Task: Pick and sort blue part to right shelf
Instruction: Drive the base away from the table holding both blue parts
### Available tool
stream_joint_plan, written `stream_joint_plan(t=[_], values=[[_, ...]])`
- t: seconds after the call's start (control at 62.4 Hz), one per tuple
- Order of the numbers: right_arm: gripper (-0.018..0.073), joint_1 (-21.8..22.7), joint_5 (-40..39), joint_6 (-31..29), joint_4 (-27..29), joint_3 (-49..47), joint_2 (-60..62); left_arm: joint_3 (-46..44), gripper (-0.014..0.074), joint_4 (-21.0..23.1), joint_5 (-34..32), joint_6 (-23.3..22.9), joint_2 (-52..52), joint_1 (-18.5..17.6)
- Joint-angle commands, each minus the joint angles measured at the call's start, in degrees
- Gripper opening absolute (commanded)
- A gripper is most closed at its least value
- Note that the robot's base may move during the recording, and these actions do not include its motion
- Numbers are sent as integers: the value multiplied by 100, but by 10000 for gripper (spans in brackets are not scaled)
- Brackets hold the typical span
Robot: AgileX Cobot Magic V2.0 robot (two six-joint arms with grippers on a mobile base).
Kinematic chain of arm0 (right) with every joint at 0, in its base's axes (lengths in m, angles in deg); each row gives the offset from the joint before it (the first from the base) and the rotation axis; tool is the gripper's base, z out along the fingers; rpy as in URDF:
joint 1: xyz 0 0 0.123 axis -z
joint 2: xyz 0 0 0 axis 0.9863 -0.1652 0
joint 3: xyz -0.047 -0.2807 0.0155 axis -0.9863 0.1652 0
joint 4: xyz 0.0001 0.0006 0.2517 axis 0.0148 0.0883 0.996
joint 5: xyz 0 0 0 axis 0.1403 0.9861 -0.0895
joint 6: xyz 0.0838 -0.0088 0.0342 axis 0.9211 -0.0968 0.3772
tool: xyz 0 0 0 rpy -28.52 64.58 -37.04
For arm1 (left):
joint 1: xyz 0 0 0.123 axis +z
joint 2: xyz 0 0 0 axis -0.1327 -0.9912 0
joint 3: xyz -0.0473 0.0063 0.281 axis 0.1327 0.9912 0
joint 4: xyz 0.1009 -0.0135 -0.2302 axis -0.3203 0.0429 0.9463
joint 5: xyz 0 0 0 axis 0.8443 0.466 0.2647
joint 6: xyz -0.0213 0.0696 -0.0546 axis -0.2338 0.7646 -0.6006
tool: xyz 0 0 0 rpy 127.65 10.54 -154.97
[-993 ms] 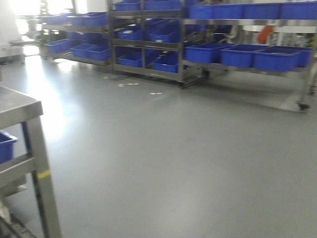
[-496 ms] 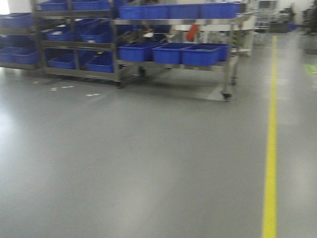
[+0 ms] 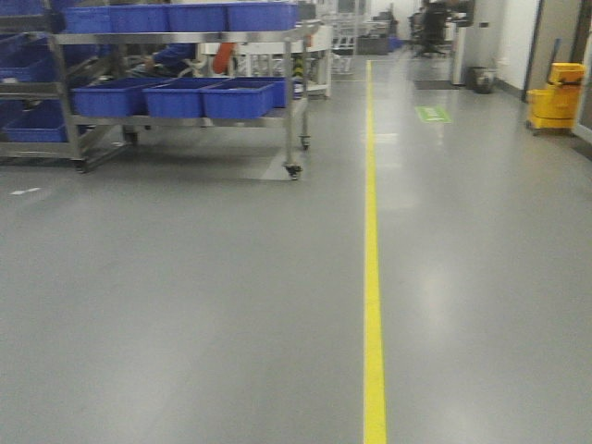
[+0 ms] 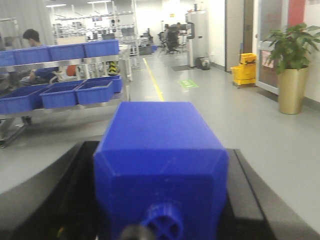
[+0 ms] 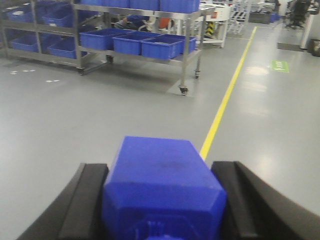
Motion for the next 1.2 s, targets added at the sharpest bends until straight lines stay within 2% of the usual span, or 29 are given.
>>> stream_joint_plan(t=[0.0, 1.185], values=[[286, -9, -538, -42, -128, -153, -72, -142, 316, 5, -525, -11, -18, -25], [286, -9, -539, -42, -128, -153, -72, -142, 316, 5, -525, -11, -18, -25]])
